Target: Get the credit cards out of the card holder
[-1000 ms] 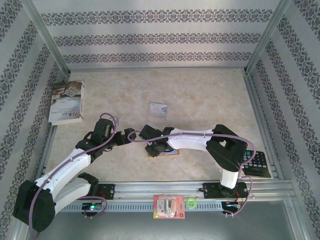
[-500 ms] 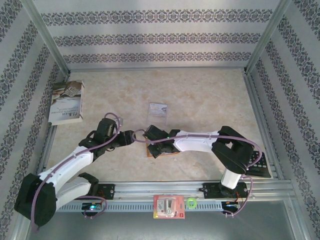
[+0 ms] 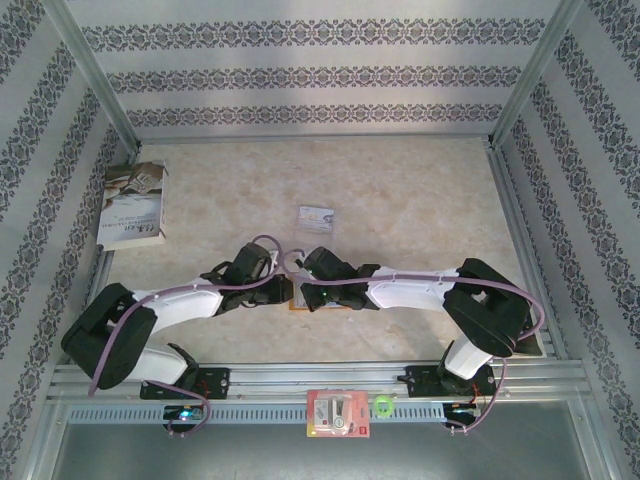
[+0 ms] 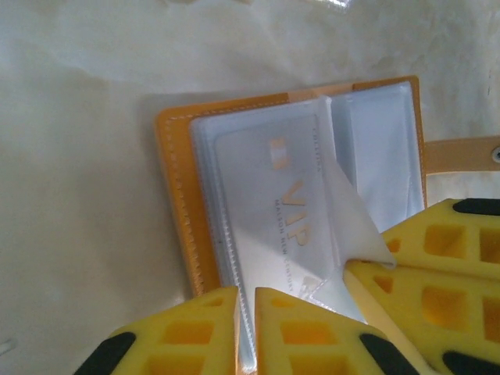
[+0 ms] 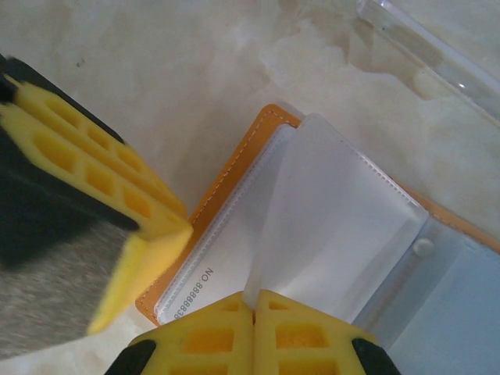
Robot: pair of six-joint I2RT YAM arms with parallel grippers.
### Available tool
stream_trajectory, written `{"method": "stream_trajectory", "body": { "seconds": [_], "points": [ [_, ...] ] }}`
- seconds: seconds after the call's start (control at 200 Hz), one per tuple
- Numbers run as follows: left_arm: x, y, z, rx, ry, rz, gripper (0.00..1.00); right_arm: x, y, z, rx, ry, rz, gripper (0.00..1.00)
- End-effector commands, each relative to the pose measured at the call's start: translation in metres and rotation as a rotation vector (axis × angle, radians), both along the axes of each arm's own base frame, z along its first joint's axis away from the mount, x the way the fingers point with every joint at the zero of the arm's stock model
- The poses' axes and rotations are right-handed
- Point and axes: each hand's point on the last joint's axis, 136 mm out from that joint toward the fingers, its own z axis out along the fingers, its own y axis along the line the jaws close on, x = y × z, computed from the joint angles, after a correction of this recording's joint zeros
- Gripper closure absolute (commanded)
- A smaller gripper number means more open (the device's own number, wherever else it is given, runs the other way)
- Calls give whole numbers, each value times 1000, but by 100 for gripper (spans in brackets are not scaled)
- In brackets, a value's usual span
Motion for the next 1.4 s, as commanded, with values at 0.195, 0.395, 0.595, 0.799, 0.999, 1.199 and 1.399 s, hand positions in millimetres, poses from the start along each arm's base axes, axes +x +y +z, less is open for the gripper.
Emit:
{"method": "stream_trajectory", "body": {
  "seconds": [0.195, 0.395, 0.595, 0.799, 0.999, 1.199, 1.399],
  "points": [
    [12, -28, 8, -43, -17, -47, 98, 2, -4, 8, 61, 4, -34, 100],
    [0, -18, -16, 39, 83, -45, 100, 4, -15, 5, 56, 15, -79, 100],
    [-5, -15, -22, 65, 109, -59, 100, 6, -54, 2, 0, 13, -227, 100],
    [-2, -17, -19, 59, 98, -67, 100, 4, -112, 9, -80, -10, -425, 67],
    [-1, -20, -18, 49, 101, -76, 100, -4, -52, 63, 141, 42, -154, 69],
    [0, -21, -16, 51, 88, -82, 100, -5, -23, 31, 153, 230, -108, 78],
    [1, -18, -15, 66, 75, -85, 100, -4, -54, -10, 59, 307, -235, 80]
  ]
}}
